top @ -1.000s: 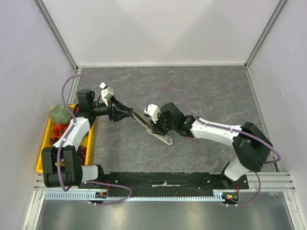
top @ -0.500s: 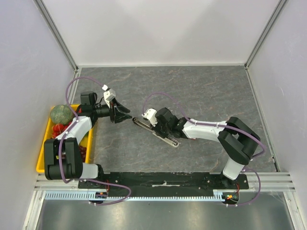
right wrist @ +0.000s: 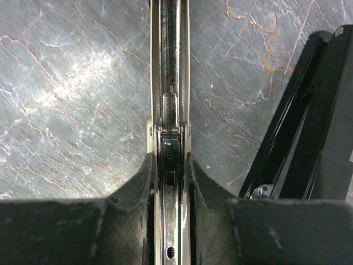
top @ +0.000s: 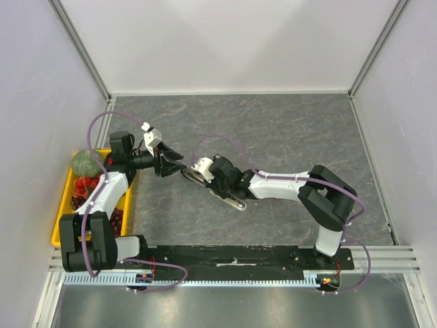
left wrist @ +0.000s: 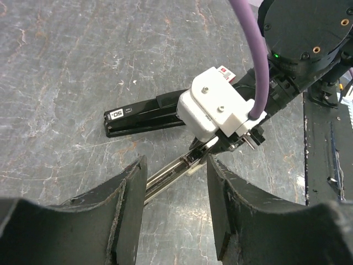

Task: Load the staples into the stapler
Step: Place the stapler at the center of the board.

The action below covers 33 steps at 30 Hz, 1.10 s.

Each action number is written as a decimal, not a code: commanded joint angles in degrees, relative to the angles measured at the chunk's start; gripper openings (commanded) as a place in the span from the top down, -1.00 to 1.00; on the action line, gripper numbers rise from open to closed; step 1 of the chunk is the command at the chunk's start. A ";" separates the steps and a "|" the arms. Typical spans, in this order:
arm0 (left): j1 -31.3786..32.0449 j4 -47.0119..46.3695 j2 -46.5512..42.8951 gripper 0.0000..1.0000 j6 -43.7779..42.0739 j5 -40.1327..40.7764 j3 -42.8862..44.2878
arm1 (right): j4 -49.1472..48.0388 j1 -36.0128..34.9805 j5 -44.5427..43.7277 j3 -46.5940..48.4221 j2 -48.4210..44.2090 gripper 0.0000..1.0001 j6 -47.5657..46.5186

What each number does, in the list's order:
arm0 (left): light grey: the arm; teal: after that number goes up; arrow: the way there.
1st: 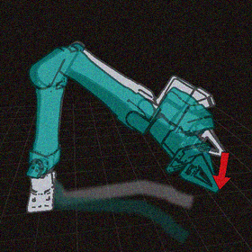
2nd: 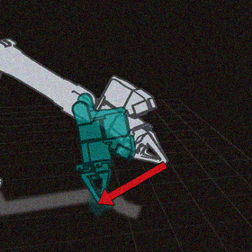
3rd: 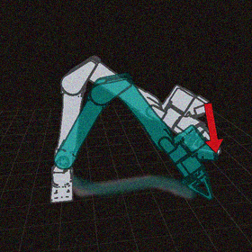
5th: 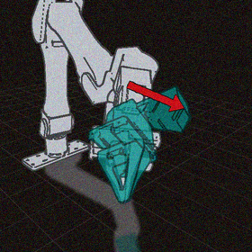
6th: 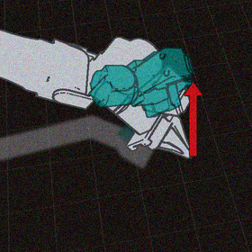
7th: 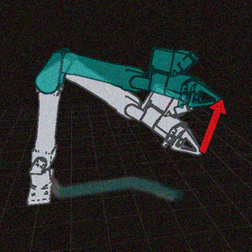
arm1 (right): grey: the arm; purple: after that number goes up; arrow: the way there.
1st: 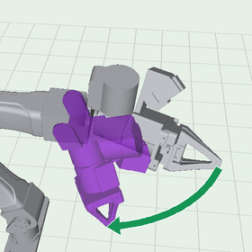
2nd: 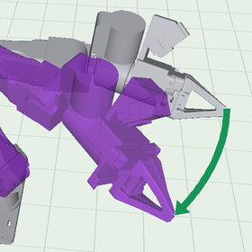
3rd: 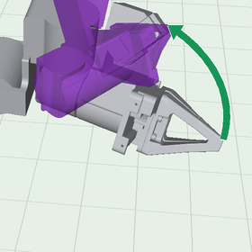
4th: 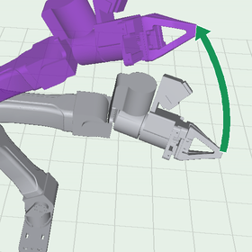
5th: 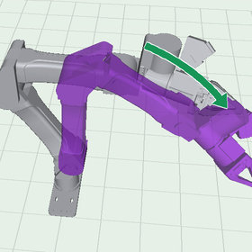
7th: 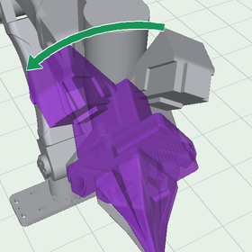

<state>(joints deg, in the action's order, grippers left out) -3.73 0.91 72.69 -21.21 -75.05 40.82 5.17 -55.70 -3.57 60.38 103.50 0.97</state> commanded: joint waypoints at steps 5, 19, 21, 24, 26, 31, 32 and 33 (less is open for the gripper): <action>-1.19 0.50 -3.43 -0.08 -4.01 -0.28 -1.09 | -1.48 -2.57 -1.79 4.04 1.44 0.89 2.28; -2.25 3.13 -3.78 -0.08 -4.98 -0.89 0.75 | 1.33 -2.66 -1.87 5.54 -2.86 -0.17 -2.37; -2.34 3.40 -4.48 -0.08 -5.24 -0.89 1.02 | 1.69 -2.40 -2.40 5.80 -4.44 -0.21 -4.13; -2.42 3.92 -4.66 -0.08 -5.33 -1.24 1.89 | 2.21 -0.55 -2.93 5.89 -8.48 -0.22 -6.15; -2.25 4.45 -4.31 -0.09 -5.68 -1.33 2.60 | 2.56 2.33 -3.80 5.37 -11.38 -0.22 -6.86; -0.06 6.30 -2.12 -0.11 -8.41 2.36 6.90 | 2.13 10.60 -2.58 1.50 -17.71 -0.21 -9.84; 0.64 6.39 -1.50 -0.11 -8.23 2.53 7.60 | 1.95 11.66 -2.84 -0.59 -18.07 -0.22 -10.81; 1.00 6.39 -1.06 -0.11 -7.97 2.71 9.09 | 1.51 11.76 -4.67 -1.92 -18.42 -0.22 -11.77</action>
<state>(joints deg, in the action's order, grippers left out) -4.45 6.68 70.08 -25.71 -73.78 44.60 7.77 -46.83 -5.23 62.89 88.29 -6.52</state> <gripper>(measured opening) 0.552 0.608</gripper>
